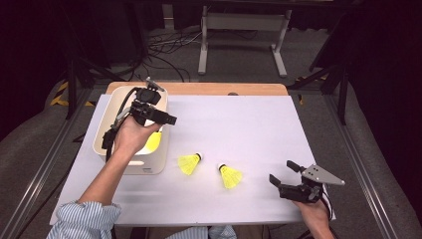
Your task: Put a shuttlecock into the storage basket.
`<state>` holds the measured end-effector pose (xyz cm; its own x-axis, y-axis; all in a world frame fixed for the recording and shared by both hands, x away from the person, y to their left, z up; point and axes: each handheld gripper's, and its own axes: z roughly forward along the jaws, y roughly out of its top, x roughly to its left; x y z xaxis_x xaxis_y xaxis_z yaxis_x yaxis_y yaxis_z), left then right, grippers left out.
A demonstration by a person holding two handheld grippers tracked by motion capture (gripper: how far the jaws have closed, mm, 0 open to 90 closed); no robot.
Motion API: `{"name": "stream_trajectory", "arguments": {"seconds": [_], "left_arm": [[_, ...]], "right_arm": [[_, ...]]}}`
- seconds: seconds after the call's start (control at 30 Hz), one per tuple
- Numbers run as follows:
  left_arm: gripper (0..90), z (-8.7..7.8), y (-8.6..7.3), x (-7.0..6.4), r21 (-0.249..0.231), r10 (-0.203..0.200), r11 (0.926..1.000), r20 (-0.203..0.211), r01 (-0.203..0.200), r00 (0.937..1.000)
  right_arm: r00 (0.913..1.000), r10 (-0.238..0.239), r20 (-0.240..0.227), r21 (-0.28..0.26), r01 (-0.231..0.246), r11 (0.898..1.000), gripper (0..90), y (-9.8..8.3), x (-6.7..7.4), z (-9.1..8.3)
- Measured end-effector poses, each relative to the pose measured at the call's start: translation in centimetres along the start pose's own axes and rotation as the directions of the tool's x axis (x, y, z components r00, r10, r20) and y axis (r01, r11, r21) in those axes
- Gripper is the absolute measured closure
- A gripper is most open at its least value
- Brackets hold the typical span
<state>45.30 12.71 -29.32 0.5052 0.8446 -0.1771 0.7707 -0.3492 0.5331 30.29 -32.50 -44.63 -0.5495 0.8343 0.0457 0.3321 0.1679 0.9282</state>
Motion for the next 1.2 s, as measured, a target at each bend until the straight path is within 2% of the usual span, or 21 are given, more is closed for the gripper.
{"name": "stream_trajectory", "arguments": {"seconds": [0.17,0.47,0.83,1.2], "left_arm": [[38.9,-0.1,-0.1,-0.5,-0.001,-0.003,1.0000,0.000,0.003,1.0000],[38.8,0.0,-0.1,-1.8,0.001,0.028,0.9996,-0.007,-0.028,0.9996],[38.3,0.4,-0.1,-2.5,0.004,0.035,0.9994,0.015,-0.035,0.9993],[38.3,1.2,0.1,-3.7,0.003,0.062,0.9981,0.033,-0.062,0.9975]], "right_arm": [[0.9999,-0.009,-0.012,0.003,0.009,1.000,13.9,0.1,0.2,0.2],[0.9998,-0.010,-0.019,-0.010,0.010,1.000,14.0,0.0,0.1,-0.2],[0.9997,-0.013,-0.022,-0.010,0.013,1.000,14.1,0.0,0.1,-0.2],[0.9996,-0.014,-0.024,-0.007,0.014,1.000,14.1,0.0,0.1,-0.2]]}}
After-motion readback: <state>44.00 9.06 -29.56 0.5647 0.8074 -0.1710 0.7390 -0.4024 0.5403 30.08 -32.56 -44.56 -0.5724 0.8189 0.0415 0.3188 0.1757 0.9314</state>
